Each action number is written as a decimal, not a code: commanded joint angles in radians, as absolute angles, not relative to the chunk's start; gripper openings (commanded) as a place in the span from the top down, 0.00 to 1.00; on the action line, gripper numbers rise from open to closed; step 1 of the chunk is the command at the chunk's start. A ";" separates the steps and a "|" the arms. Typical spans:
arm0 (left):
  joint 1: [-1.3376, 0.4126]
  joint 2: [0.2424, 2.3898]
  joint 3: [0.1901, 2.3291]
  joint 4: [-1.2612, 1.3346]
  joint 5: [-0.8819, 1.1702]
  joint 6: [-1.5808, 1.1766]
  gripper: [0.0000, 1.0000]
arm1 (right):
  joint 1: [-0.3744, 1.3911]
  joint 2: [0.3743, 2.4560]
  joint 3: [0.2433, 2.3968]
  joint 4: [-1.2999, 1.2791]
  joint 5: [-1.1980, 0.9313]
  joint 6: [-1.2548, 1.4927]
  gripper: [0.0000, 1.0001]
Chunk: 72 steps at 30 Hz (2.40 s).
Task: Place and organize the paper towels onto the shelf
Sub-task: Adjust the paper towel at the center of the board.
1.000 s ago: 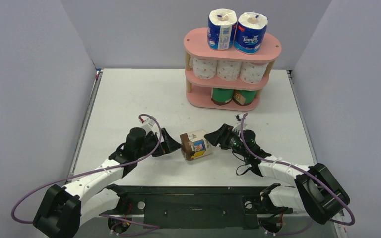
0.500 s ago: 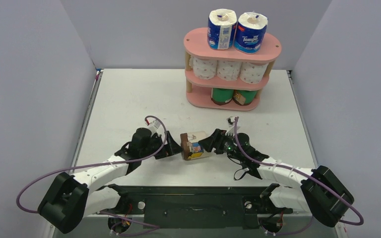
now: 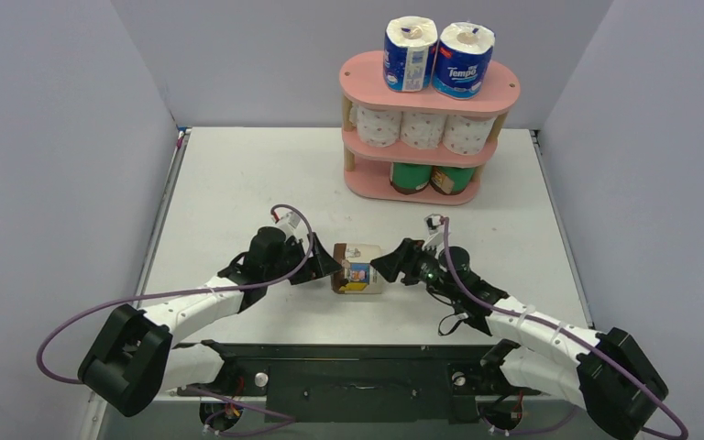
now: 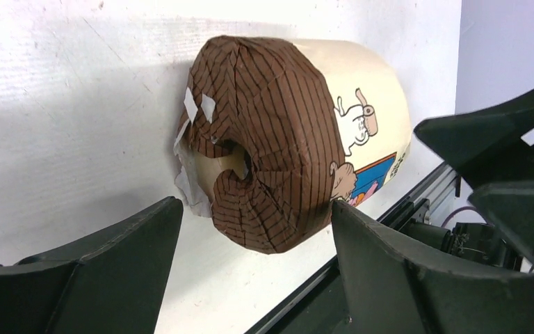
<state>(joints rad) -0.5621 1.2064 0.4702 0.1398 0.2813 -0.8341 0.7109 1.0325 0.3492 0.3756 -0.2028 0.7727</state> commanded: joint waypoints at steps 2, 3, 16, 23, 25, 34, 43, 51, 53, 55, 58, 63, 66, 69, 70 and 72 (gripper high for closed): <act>-0.564 1.171 0.519 0.139 0.228 -0.801 0.24 | 0.572 1.052 0.273 0.535 -0.337 0.853 0.36; -0.564 1.166 0.519 0.135 0.228 -0.799 0.24 | 0.556 1.077 0.268 0.587 -0.360 0.861 0.36; -0.566 1.151 0.498 0.145 0.260 -0.798 0.25 | 0.550 1.340 0.286 0.921 -0.522 0.966 0.35; -0.567 1.162 0.480 0.168 0.270 -0.806 0.26 | 0.552 1.417 0.294 0.995 -0.540 1.000 0.35; -0.568 1.172 0.477 0.179 0.277 -0.808 0.27 | 0.550 1.436 0.297 1.017 -0.547 1.010 0.35; -0.577 1.192 0.453 0.221 0.285 -0.819 0.30 | 0.552 1.542 0.321 1.148 -0.588 1.076 0.41; -0.578 1.168 0.437 0.224 0.273 -0.817 0.31 | 0.555 1.576 0.342 1.213 -0.613 1.115 0.56; -0.577 1.173 0.404 0.276 0.283 -0.831 0.32 | 0.576 1.553 0.372 1.167 -0.640 1.098 0.55; -0.577 1.179 0.393 0.300 0.289 -0.836 0.32 | 0.598 1.543 0.394 1.107 -0.636 1.068 0.54; -0.577 1.184 0.388 0.312 0.296 -0.840 0.33 | 0.618 1.541 0.421 1.053 -0.631 1.046 0.54; -0.578 1.187 0.388 0.322 0.304 -0.838 0.33 | 0.632 1.538 0.450 1.000 -0.627 1.033 0.58; -0.578 1.162 0.383 0.323 0.301 -0.834 0.33 | 0.627 1.491 0.459 0.894 -0.614 0.985 0.70; -0.578 1.145 0.381 0.319 0.301 -0.833 0.33 | 0.621 1.430 0.460 0.808 -0.603 0.930 0.74; -0.578 1.115 0.380 0.311 0.298 -0.835 0.33 | 0.616 1.348 0.466 0.665 -0.585 0.871 0.77; -0.577 1.108 0.380 0.308 0.298 -0.838 0.33 | 0.615 1.329 0.469 0.632 -0.571 0.837 0.77; -0.576 1.081 0.382 0.298 0.295 -0.840 0.33 | 0.610 1.266 0.483 0.515 -0.535 0.774 0.78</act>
<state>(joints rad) -0.5766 1.1378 0.3809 0.2485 0.2993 -0.8341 0.6048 1.3827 0.4271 0.6804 -0.5713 0.9199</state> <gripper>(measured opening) 0.671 0.292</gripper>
